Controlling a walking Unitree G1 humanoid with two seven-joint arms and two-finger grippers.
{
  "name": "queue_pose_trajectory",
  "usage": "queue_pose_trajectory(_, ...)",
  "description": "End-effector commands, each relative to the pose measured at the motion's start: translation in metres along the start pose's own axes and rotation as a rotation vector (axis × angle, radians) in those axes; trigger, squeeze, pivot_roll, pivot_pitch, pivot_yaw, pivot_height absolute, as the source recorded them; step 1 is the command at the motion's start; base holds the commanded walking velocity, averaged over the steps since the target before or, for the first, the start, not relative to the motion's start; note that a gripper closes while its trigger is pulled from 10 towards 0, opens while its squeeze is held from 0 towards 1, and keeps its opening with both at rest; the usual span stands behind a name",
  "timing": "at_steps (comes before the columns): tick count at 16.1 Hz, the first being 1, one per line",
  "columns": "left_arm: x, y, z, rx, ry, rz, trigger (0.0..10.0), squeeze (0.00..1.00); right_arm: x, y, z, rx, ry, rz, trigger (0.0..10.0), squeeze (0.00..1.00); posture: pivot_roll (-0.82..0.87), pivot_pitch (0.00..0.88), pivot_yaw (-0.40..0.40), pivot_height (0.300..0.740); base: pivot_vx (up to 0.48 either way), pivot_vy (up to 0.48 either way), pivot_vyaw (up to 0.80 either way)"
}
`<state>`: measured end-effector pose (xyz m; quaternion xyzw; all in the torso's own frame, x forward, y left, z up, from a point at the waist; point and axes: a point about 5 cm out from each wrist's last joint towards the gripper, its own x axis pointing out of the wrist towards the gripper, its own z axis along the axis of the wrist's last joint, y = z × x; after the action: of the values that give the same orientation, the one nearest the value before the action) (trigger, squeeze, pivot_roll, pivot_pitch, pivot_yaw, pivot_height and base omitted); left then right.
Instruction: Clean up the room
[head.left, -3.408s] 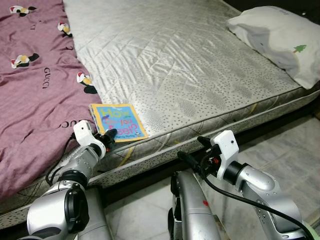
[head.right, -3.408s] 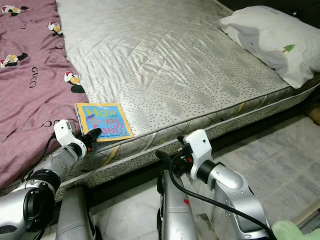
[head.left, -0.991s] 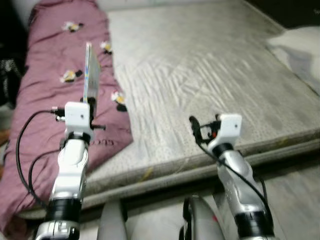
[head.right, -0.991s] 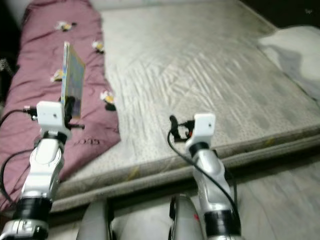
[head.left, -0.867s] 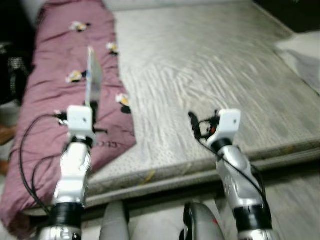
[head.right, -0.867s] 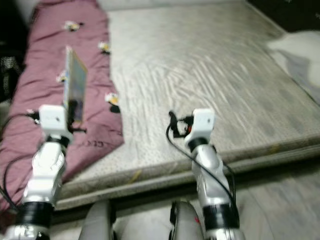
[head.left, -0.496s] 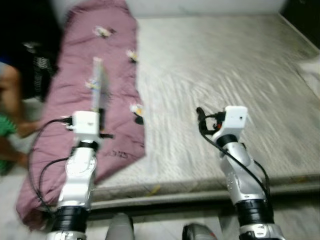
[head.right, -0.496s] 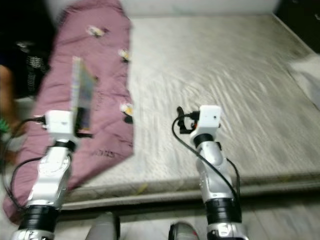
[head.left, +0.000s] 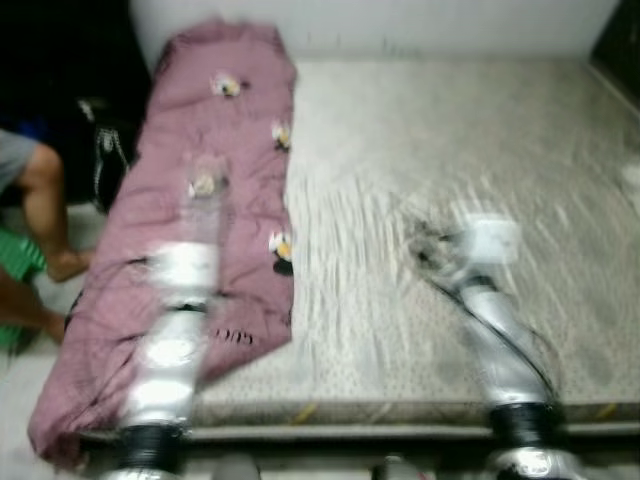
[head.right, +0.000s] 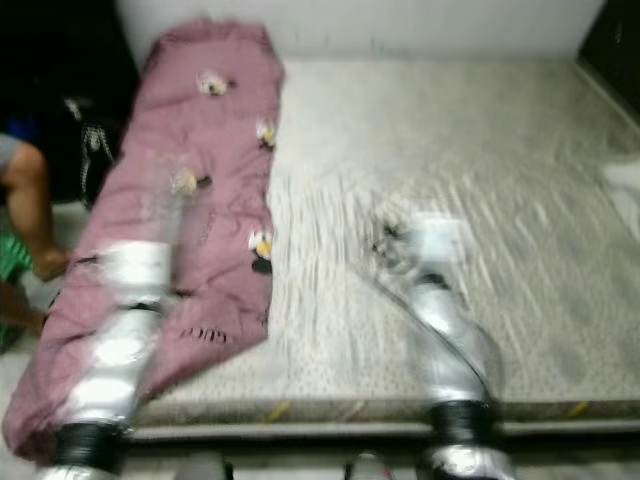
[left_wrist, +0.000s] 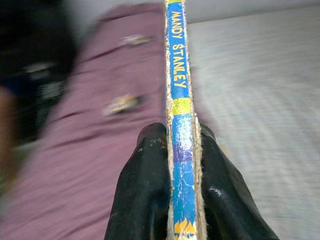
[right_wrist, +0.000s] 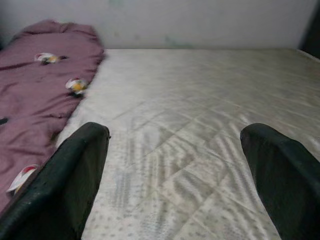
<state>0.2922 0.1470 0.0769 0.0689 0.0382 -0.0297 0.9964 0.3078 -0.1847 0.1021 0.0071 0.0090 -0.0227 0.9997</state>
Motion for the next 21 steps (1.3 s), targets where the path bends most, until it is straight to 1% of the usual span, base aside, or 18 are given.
queue_pose_trajectory(1, -0.005, 0.022, 0.000, 0.015, -0.008, 0.083, 10.0, 0.00, 0.005, 0.025, 0.011, 0.012, -0.046, 0.068, 10.0, 0.00, -0.03, 0.000, 0.001, 0.740, 0.000, 0.000, 0.00)
queue_pose_trajectory(3, -0.007, 0.017, 0.003, -0.006, -0.030, 0.070, 10.0, 0.00, 0.005, 0.023, 0.010, 0.013, -0.045, 0.058, 10.0, 0.00, -0.03, 0.000, -0.002, 0.740, 0.000, 0.000, 0.00)
queue_pose_trajectory(5, -0.008, 0.018, 0.004, -0.014, -0.047, 0.067, 10.0, 0.00, 0.004, 0.023, 0.006, -0.002, -0.037, 0.059, 10.0, 0.00, -0.04, 0.000, 0.006, 0.740, 0.000, 0.000, 0.00)
queue_pose_trajectory(6, -0.008, 0.019, 0.003, -0.008, -0.040, 0.065, 10.0, 0.00, 0.004, 0.023, 0.006, -0.007, -0.034, 0.055, 10.0, 0.00, -0.04, 0.000, 0.007, 0.740, 0.000, 0.000, 0.00)
queue_pose_trajectory(10, -0.002, 0.019, 0.011, -0.005, -0.066, 0.030, 10.0, 0.00, 0.004, 0.023, 0.005, -0.002, -0.027, 0.050, 10.0, 0.00, -0.04, 0.000, 0.006, 0.740, 0.000, 0.000, 0.00)
queue_pose_trajectory(14, -0.012, 0.016, 0.006, -0.018, -0.058, 0.025, 10.0, 0.00, 0.000, 0.021, 0.002, -0.012, -0.019, 0.035, 10.0, 0.00, -0.04, 0.000, 0.005, 0.740, 0.000, -0.264, 0.00)
queue_pose_trajectory(16, -0.016, 0.016, 0.008, -0.027, -0.067, 0.031, 10.0, 0.00, -0.004, 0.021, 0.000, -0.034, -0.027, 0.054, 10.0, 0.00, -0.03, 0.000, -0.002, 0.740, 0.000, -0.306, 0.00)
queue_pose_trajectory(21, -0.013, 0.018, 0.010, -0.026, -0.072, 0.035, 10.0, 0.00, 0.000, 0.024, 0.003, -0.035, -0.033, 0.063, 10.0, 0.00, -0.03, 0.000, -0.003, 0.740, 0.000, -0.335, 0.00)
